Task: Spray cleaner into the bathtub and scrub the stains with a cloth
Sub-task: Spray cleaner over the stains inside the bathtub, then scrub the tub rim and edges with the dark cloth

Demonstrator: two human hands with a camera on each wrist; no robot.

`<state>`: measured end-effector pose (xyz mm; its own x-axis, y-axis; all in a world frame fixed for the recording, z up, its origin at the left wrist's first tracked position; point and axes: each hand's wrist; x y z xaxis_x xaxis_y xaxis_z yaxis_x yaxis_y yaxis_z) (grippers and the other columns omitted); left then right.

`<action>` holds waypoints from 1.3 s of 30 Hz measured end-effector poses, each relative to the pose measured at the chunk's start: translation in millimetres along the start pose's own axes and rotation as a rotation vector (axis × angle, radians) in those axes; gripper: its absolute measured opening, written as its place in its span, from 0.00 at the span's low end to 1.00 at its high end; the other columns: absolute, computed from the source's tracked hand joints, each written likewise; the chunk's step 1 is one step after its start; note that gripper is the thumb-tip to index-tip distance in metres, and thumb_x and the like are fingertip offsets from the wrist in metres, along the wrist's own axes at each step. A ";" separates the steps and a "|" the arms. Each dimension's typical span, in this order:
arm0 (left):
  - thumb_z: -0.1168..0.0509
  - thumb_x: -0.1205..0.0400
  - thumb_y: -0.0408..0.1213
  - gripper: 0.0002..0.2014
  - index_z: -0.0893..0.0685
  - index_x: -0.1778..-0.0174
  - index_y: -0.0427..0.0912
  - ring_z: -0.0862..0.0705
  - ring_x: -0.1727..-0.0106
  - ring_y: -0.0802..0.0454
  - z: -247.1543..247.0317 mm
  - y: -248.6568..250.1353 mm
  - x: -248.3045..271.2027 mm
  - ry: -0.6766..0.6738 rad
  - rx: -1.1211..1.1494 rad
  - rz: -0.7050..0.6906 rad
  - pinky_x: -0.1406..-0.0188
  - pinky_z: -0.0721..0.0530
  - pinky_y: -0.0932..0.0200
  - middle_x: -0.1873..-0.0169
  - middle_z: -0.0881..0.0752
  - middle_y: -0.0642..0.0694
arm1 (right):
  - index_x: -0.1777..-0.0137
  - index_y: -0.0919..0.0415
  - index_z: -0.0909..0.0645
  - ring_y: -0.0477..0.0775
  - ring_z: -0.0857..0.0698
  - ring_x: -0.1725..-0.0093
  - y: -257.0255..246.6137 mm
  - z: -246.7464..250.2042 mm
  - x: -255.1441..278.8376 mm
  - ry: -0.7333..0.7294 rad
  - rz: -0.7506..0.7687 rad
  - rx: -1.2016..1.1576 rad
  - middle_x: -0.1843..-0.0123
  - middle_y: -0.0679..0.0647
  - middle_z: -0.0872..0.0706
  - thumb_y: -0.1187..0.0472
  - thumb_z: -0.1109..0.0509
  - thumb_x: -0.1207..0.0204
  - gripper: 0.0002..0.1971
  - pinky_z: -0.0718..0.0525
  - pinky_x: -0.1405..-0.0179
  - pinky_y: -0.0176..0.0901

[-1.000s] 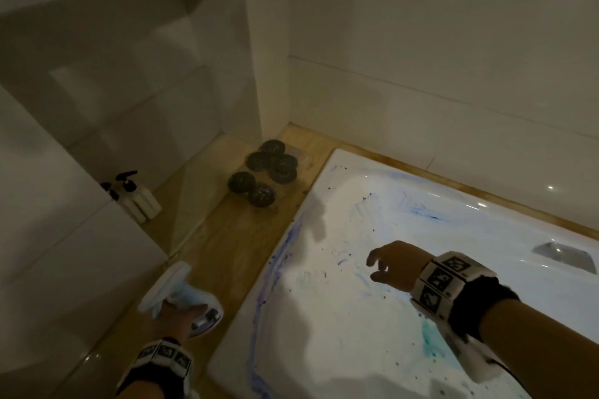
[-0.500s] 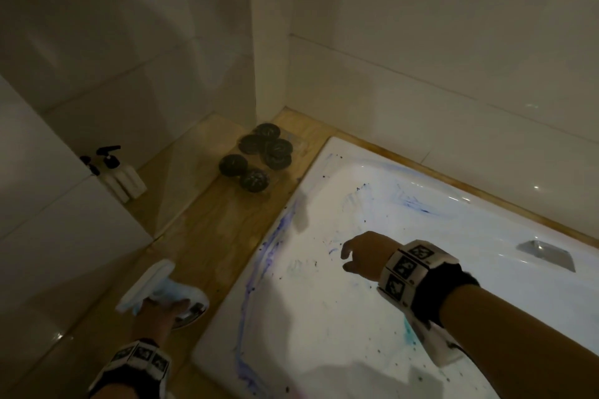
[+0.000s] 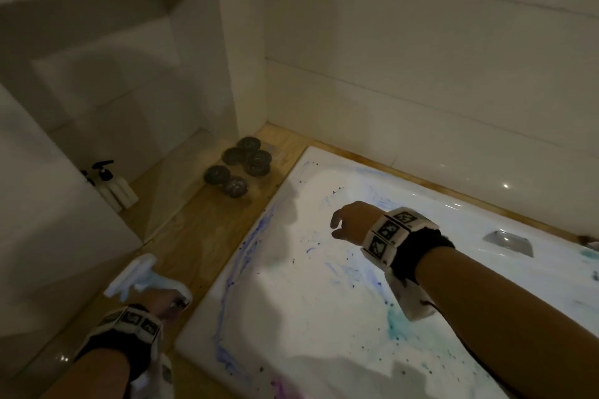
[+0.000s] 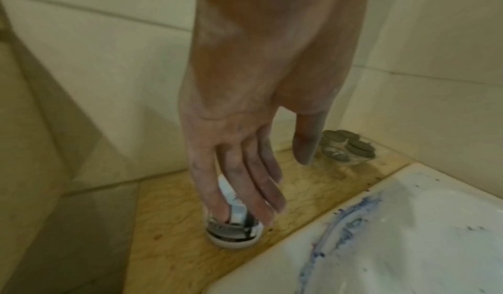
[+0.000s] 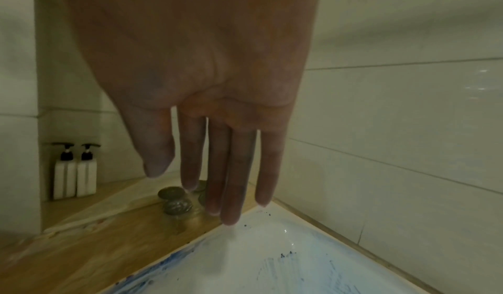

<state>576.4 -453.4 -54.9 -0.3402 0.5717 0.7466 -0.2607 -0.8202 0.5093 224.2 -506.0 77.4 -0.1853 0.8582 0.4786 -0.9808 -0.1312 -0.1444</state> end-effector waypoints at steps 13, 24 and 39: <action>0.45 0.14 0.34 0.13 0.24 0.64 0.40 0.22 0.64 0.50 -228.2 123.6 169.3 -0.362 -0.111 -0.243 0.61 0.32 0.58 0.67 0.19 0.45 | 0.40 0.58 0.18 0.53 0.24 0.33 257.0 -79.9 242.7 0.072 -0.580 -0.284 0.36 0.54 0.19 0.54 0.35 0.21 0.14 0.30 0.33 0.40; 0.44 0.18 0.22 0.08 0.23 0.51 0.38 0.17 0.83 0.59 -542.7 43.3 350.5 -0.683 -0.325 -0.587 0.80 0.25 0.68 0.73 0.16 0.42 | 0.36 0.57 0.20 0.56 0.25 0.31 433.0 -262.1 491.4 -0.062 -1.026 -0.587 0.30 0.57 0.24 0.55 0.32 0.22 0.16 0.30 0.33 0.40; 0.43 0.19 0.19 0.09 0.21 0.47 0.33 0.19 0.69 0.44 -670.8 -102.3 389.5 -0.847 -0.742 -0.578 0.82 0.23 0.73 0.66 0.18 0.37 | 0.26 0.57 0.31 0.55 0.26 0.30 389.2 -481.6 523.2 -0.166 -1.072 -1.129 0.29 0.54 0.25 0.54 0.29 0.26 0.29 0.30 0.32 0.41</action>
<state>-135.6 -132.5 -103.3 0.6040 0.4235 0.6752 -0.7136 -0.0899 0.6948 -225.0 130.9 -145.5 0.4637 0.2315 0.8552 -0.1169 0.9728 -0.2000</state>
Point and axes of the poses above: each hand's wrist, its own x-axis away from the middle knuckle, its own z-axis out of the back of the hand, y = z × x
